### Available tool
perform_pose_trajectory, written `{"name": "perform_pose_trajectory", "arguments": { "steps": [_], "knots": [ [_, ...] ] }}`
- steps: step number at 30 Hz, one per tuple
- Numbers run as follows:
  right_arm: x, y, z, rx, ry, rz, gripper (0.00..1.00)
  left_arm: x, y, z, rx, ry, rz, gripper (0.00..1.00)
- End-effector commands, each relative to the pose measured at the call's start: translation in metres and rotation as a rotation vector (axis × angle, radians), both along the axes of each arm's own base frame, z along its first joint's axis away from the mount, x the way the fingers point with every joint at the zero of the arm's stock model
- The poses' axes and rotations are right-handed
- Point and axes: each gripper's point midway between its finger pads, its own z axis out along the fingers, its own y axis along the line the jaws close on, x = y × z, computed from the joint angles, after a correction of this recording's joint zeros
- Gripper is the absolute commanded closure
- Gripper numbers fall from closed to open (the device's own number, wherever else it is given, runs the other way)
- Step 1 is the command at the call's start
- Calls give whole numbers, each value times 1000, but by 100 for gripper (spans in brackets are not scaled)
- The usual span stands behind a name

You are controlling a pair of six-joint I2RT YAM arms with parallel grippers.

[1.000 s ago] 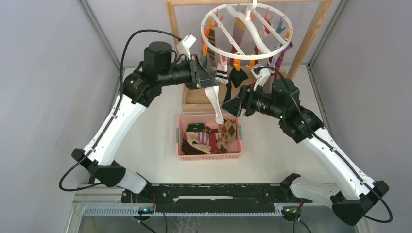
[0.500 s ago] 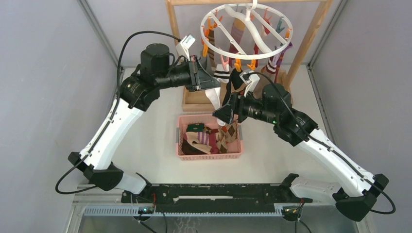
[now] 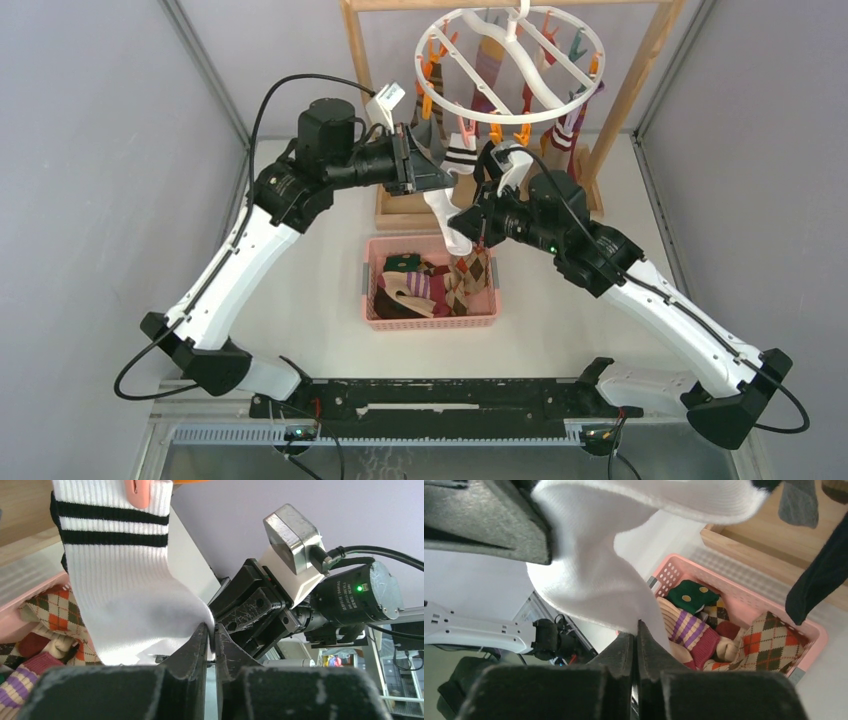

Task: Remove the socks clipped to the hanger
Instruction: Remove the sock from the hanger.

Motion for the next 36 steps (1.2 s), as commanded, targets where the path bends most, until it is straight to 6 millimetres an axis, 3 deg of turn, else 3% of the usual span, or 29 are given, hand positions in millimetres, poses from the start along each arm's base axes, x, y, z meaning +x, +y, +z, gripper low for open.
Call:
{"name": "perform_pose_trajectory", "arguments": {
  "steps": [1,6,12,14,16,22,31,36],
  "knots": [
    [2,-9,10,-12,-58,-36,100,2,-2,4,-8,-20,7,82],
    [0,-16,0,-51,-38,-52,100,7,0,-13,56,-3,16,72],
    [0,-22,-7,-89,-31,-67,100,13,1,-18,95,2,36,58],
    [0,-24,-9,-97,-26,-73,100,16,3,-16,110,0,50,39],
    [0,-24,-10,-102,-27,-73,100,20,5,-14,130,0,67,2],
    [2,-25,-7,-88,-30,-73,100,27,12,-16,171,6,125,0],
    [2,-30,14,36,4,-39,100,14,19,-27,114,48,125,0],
    [6,-50,14,30,19,-99,100,12,23,-35,98,65,139,0]
  ]
}}
